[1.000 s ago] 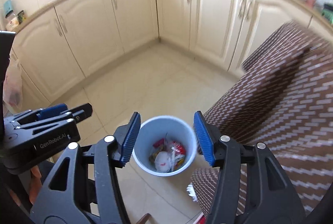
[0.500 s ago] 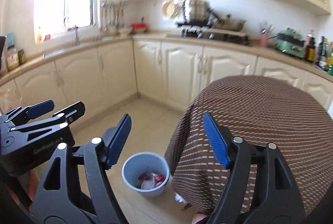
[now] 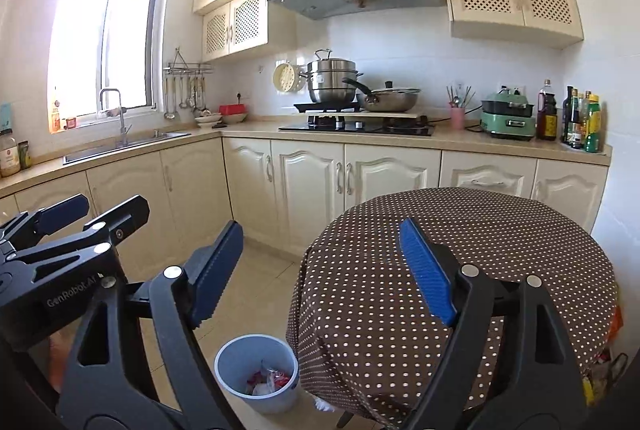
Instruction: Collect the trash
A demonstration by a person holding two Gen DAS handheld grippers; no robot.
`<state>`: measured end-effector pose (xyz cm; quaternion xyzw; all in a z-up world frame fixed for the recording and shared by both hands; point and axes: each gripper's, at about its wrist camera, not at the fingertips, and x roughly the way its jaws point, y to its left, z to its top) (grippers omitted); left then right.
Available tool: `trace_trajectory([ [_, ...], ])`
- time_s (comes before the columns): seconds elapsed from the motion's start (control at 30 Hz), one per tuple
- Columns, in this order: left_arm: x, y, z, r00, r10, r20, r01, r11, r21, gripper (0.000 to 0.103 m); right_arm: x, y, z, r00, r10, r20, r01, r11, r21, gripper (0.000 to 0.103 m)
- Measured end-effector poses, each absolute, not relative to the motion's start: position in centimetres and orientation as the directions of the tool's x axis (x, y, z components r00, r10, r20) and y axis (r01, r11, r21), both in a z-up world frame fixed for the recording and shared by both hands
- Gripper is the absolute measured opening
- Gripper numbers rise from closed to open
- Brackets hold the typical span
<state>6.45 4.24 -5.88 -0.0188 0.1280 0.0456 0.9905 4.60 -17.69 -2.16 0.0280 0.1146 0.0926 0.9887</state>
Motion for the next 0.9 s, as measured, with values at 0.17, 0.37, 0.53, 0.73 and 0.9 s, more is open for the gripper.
trace_trajectory([
  [0.17, 6.5, 3.5, -6.1, 0.963, 0.083, -0.258, -0.090, 0.996, -0.018, 0.080, 4.8, -18.4, -2.8, 0.956, 0.187, -0.226, -0.171, 0.981, 0.089, 0.080],
  [0.37, 7.3, 3.4, -6.8, 0.959, 0.087, -0.270, -0.094, 0.995, -0.015, 0.080, 4.8, -18.5, -3.2, 0.958, 0.181, -0.224, -0.164, 0.982, 0.091, 0.081],
  [0.53, 7.0, 3.7, -7.1, 0.960, 0.096, -0.264, -0.105, 0.994, -0.020, 0.080, 5.0, -18.4, -3.4, 0.959, 0.174, -0.222, -0.159, 0.984, 0.085, 0.082],
  [0.73, 7.1, 3.8, -7.2, 0.961, 0.103, -0.257, -0.112, 0.993, -0.020, 0.080, 5.1, -18.5, -3.6, 0.959, 0.172, -0.223, -0.156, 0.984, 0.086, 0.082],
  [0.9, 6.9, 3.7, -7.2, 0.965, 0.095, -0.244, -0.103, 0.995, -0.018, 0.080, 5.2, -18.6, -3.6, 0.960, 0.170, -0.222, -0.154, 0.984, 0.087, 0.082],
])
